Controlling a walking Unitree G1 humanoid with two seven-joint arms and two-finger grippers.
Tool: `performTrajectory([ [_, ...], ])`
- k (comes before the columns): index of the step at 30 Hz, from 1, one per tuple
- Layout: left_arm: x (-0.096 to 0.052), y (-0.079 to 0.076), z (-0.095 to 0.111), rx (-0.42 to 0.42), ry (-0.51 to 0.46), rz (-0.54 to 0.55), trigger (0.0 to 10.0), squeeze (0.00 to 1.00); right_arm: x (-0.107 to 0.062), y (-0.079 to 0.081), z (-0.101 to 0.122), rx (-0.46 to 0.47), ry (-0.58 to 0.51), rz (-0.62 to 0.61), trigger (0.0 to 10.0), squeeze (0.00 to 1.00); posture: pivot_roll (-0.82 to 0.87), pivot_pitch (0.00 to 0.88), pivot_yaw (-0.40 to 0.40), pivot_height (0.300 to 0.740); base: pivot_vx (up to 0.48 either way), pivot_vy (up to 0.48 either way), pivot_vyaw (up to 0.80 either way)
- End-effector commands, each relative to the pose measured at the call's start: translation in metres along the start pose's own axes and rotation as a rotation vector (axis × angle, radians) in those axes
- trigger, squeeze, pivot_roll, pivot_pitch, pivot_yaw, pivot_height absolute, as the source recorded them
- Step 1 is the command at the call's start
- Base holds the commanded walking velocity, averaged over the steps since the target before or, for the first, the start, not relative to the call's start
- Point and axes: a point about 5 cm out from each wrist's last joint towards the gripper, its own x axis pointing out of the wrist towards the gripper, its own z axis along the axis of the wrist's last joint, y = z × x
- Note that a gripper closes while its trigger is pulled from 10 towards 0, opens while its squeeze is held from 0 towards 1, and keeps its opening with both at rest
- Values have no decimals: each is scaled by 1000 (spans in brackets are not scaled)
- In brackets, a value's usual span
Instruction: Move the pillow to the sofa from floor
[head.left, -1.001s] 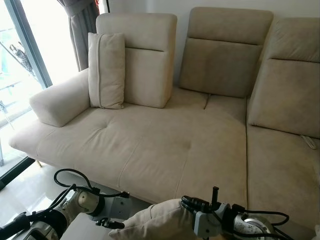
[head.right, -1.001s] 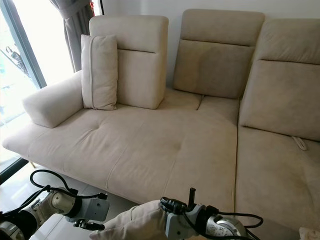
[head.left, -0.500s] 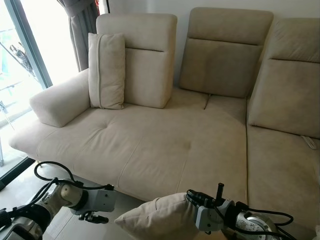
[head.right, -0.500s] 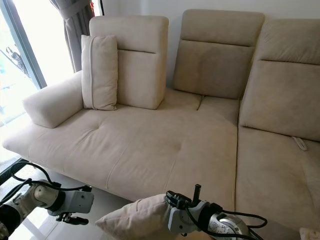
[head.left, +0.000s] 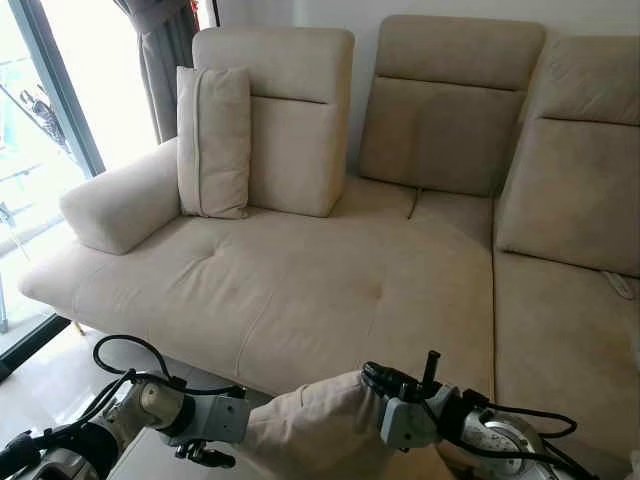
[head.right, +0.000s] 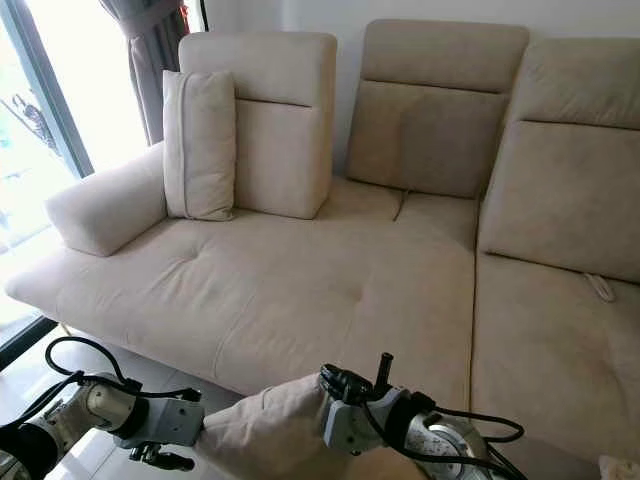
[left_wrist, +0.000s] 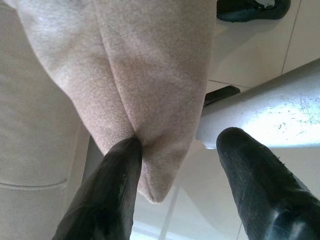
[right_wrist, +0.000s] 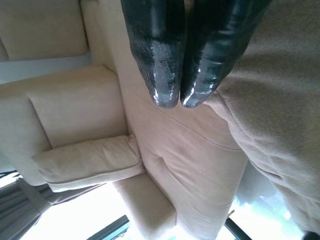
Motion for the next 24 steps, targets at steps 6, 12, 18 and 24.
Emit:
performTrajectory([
  [6, 11, -9, 1, -60, -20, -5, 10000, 0, 7, -26, 19, -30, -77, -135, 0, 0, -12, 5, 54, 600, 0, 0, 0],
  [12, 17, -4, 6, -71, -21, 67, 10000, 0, 9, -26, 26, -19, -104, -145, 0, 0, -9, 4, 52, 600, 0, 0, 0],
  [18, 24, -3, 19, -119, -92, 68, 0, 0, 10, -27, 25, -15, -91, -176, 0, 0, -11, 4, 48, 600, 0, 0, 0],
  [24, 23, -4, 23, -116, -123, 52, 0, 0, 8, -30, 21, -6, -63, -226, 0, 0, -12, 1, 50, 600, 0, 0, 0],
])
